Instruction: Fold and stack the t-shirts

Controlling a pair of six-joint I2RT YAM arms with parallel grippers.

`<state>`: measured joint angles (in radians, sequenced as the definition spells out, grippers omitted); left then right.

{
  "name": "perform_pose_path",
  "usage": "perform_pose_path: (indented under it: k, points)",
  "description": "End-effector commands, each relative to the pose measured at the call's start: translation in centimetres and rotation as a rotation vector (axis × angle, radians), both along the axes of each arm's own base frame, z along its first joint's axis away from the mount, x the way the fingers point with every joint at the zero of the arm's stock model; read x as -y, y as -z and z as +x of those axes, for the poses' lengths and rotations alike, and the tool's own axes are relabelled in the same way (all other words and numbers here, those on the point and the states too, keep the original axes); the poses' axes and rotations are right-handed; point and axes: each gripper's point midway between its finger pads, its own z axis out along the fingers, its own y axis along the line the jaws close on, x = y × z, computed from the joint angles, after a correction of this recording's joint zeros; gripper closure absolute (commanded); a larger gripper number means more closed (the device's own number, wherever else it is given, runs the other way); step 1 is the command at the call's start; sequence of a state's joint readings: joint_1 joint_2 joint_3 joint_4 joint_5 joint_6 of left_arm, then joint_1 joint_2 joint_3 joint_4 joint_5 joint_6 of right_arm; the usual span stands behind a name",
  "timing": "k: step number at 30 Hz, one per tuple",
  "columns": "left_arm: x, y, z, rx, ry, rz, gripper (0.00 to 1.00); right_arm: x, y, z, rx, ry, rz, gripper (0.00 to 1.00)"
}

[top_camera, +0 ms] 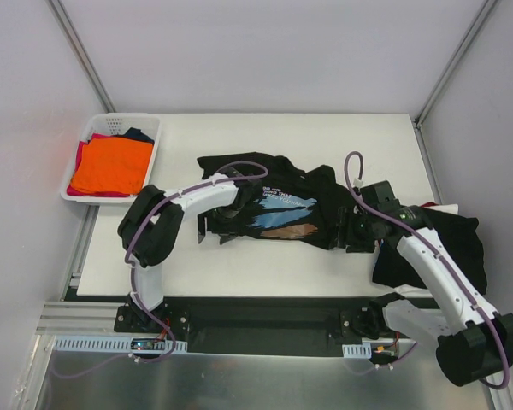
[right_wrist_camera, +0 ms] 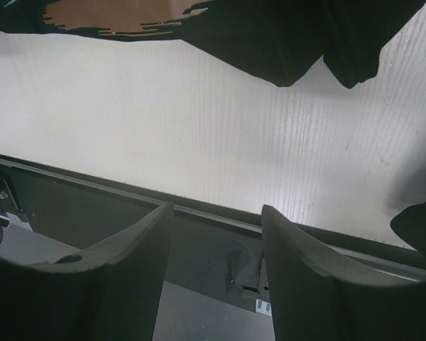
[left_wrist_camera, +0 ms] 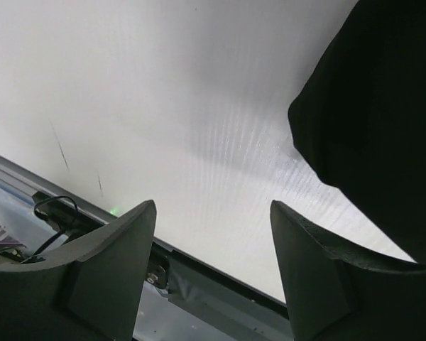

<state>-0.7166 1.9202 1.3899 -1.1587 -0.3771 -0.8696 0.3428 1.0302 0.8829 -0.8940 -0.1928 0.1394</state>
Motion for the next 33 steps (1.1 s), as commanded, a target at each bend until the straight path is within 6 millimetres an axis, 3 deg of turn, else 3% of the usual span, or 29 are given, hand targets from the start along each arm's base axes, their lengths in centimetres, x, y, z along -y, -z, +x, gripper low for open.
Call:
perform_pose_path:
  k: [1, 3, 6, 7, 11, 13, 21, 24, 25, 26, 29, 33]
  points:
    - [1.0, -0.1, 0.3, 0.078, 0.009, -0.106, 0.34, 0.4, -0.7, -1.5, -0.003, 0.002, 0.011, 0.44]
    - [1.5, 0.7, 0.6, 0.079, 0.023, -0.140, 0.34, 0.4, -1.0, -1.6, 0.001, 0.003, 0.011, 0.44]
    - [4.2, 1.7, 1.7, 0.097, 0.053, -0.287, 0.34, 0.6, -1.5, -1.8, 0.002, 0.002, 0.005, 0.44]
    - [5.7, 1.9, 3.1, 0.148, 0.071, -0.362, 0.35, 0.8, -1.6, -2.0, -0.004, 0.005, 0.000, 0.44]
    - [7.6, 0.7, 5.1, 0.190, 0.104, -0.458, 0.35, 1.2, -1.6, -2.4, -0.012, 0.000, -0.023, 0.44]
    - [7.5, 0.5, 5.9, 0.204, 0.102, -0.454, 0.35, 1.4, -1.6, -2.6, -0.014, 0.001, -0.033, 0.44]
    - [3.7, 1.8, 8.9, 0.219, 0.018, -0.460, 0.35, 1.8, -1.2, -3.5, -0.030, 0.004, -0.041, 0.43]
    - [3.7, 1.5, 9.7, 0.232, 0.022, -0.468, 0.38, 1.8, -1.1, -3.4, -0.037, 0.001, -0.048, 0.43]
    - [3.9, 1.5, 9.8, 0.232, 0.021, -0.472, 0.40, 1.8, -1.2, -3.3, -0.036, 0.000, -0.048, 0.43]
    - [4.0, 1.3, 10.0, 0.238, 0.018, -0.476, 0.59, 1.8, -1.4, -3.1, -0.032, 0.001, -0.050, 0.43]
    - [4.1, 1.0, 10.1, 0.252, -0.013, -0.482, 1.00, 1.7, -1.5, -2.9, -0.031, 0.003, -0.049, 0.43]
    - [4.7, 0.0, 10.5, 0.281, -0.030, -0.508, 1.00, 1.7, -1.5, -2.8, -0.027, 0.004, -0.051, 0.43]
